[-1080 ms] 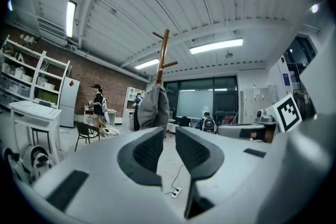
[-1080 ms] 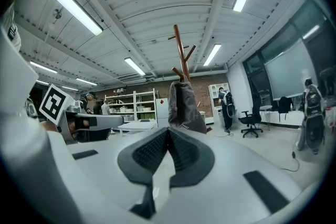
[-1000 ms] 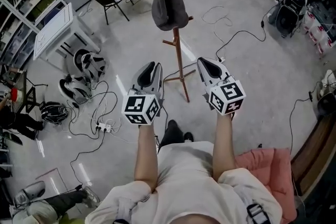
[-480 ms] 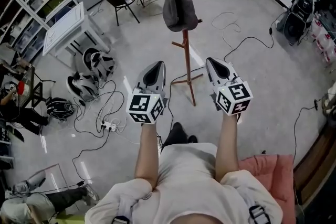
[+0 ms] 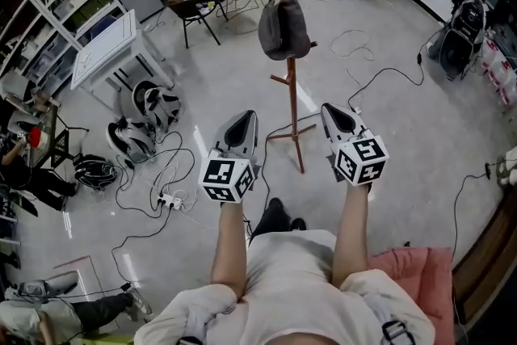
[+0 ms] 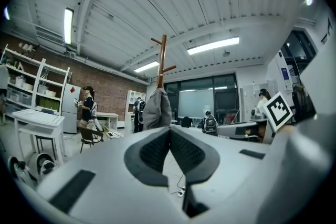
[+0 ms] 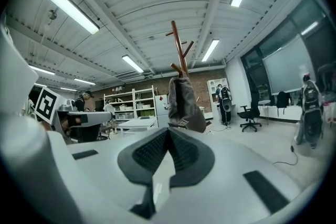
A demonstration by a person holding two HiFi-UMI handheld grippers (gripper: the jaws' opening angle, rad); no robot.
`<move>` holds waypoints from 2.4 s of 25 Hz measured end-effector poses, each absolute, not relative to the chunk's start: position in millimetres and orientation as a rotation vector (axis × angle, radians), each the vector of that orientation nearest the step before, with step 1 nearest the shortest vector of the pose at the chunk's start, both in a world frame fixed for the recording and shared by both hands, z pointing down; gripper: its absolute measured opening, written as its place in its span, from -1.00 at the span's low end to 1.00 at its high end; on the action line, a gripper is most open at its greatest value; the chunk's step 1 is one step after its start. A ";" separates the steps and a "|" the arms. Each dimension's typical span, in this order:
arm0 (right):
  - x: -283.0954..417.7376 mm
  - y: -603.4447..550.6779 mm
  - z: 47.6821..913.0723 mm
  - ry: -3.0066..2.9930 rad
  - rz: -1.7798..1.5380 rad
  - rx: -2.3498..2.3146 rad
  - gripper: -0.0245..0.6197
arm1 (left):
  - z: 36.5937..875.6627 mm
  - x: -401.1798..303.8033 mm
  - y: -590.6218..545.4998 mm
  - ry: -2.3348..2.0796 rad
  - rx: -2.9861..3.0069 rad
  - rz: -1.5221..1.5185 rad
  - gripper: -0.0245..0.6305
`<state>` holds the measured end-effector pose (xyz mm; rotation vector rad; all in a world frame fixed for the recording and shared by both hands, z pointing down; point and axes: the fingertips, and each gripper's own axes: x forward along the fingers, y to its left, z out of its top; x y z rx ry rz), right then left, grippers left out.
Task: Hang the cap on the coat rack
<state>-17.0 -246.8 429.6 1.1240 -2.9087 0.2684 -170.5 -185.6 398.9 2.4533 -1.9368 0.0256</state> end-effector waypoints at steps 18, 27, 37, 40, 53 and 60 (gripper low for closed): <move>-32.2 -231.8 443.2 -2.888 0.284 1.010 -0.91 | 412.5 -185.2 -169.9 -2.037 2.380 0.043 -0.90; -24.9 -241.8 449.4 -2.877 0.302 1.050 -0.91 | 419.6 -180.5 -181.0 -2.013 2.381 0.063 -0.90; -24.2 -242.3 433.9 -2.893 0.202 1.127 -0.91 | 422.2 -170.2 -187.3 -1.970 2.410 0.089 -0.90; -21.3 -242.0 432.8 -2.892 0.204 1.130 -0.91 | 420.7 -169.4 -186.1 -1.972 2.412 0.093 -0.90; -28.4 -243.4 429.6 -2.900 0.202 1.131 -0.91 | 415.1 -181.8 -183.2 -1.990 2.402 0.082 -0.90; -31.2 -240.0 425.9 -2.907 0.194 1.126 -0.91 | 416.2 -184.9 -178.7 -1.991 2.391 0.078 -0.90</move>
